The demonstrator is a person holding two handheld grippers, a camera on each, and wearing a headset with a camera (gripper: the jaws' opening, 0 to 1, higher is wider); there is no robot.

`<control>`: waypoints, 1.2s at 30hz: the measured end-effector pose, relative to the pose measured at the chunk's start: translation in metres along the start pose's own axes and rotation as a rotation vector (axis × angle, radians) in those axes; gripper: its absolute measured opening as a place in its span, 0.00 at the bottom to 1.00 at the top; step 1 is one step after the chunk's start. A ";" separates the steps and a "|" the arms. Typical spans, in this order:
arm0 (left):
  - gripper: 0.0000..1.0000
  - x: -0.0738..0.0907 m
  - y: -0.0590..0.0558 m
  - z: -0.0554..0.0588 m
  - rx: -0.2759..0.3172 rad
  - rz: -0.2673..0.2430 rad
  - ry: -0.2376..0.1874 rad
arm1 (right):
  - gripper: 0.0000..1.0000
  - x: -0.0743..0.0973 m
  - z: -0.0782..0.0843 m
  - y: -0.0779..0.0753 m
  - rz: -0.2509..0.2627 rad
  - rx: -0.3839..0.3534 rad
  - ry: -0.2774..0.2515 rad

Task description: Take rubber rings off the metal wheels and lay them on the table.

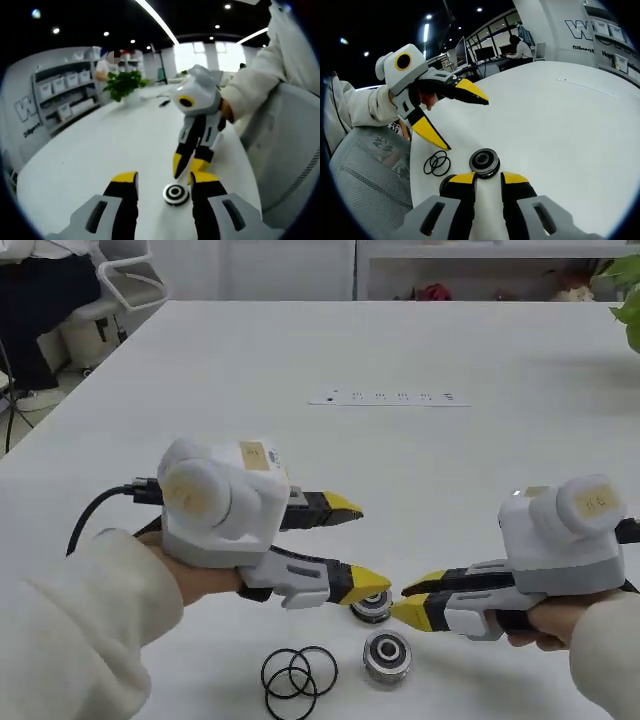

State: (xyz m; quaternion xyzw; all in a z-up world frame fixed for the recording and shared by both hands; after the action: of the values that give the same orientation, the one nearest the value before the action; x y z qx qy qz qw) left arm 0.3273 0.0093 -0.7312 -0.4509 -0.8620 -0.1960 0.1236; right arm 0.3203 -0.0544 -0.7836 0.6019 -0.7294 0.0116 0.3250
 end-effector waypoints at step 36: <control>0.14 -0.017 -0.019 0.038 0.091 0.005 0.101 | 0.12 -0.010 0.004 -0.001 0.012 0.113 0.053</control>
State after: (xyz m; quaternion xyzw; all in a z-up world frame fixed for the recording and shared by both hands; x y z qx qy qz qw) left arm 0.3195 0.0042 -0.7761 -0.4363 -0.8616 -0.1788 0.1877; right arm 0.3198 -0.0473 -0.7923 0.6143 -0.7224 0.0708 0.3094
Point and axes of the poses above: the centre of the closed fingertips' face, and the gripper's own axes: x roughly backward along the fingers, y roughly to its left, z roughly out of its underside, the point moved 3 cm from there along x, roughly backward along the fingers, and after that the axes turned 11 degrees about -z, right-handed, at the moved point
